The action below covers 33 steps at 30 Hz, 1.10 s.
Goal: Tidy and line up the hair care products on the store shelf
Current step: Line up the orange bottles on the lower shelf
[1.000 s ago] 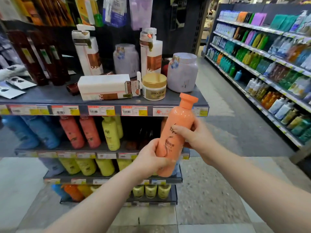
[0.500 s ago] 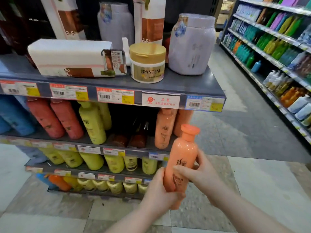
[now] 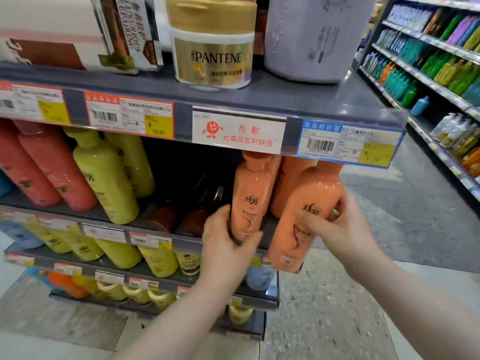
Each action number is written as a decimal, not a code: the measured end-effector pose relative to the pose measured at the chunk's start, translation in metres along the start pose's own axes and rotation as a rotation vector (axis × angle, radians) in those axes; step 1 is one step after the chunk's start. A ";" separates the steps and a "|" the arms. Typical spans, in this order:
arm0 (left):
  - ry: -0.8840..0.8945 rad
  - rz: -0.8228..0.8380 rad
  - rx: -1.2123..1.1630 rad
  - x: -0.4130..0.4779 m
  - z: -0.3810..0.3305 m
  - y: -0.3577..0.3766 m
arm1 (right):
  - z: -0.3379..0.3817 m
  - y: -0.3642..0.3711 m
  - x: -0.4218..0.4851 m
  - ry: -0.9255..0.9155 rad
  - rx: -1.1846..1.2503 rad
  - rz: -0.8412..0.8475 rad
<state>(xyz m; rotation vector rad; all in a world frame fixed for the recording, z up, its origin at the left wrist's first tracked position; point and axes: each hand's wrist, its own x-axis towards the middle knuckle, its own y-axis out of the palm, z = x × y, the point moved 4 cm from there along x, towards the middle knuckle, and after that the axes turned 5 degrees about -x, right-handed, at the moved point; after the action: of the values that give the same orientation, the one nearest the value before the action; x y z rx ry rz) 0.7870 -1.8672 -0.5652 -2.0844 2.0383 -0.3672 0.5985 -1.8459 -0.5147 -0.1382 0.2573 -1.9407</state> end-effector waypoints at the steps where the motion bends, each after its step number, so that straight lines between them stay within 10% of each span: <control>1: -0.003 -0.029 0.027 0.010 -0.001 0.000 | 0.001 0.001 0.006 -0.016 0.005 0.002; 33: -0.125 0.080 0.073 0.042 -0.004 0.022 | -0.026 0.013 0.035 -0.056 -0.452 0.194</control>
<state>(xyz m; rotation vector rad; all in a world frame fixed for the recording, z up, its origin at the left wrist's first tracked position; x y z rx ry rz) 0.7658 -1.9100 -0.5672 -1.9259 1.9986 -0.2858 0.5912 -1.8804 -0.5441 -0.4468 0.6469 -1.6580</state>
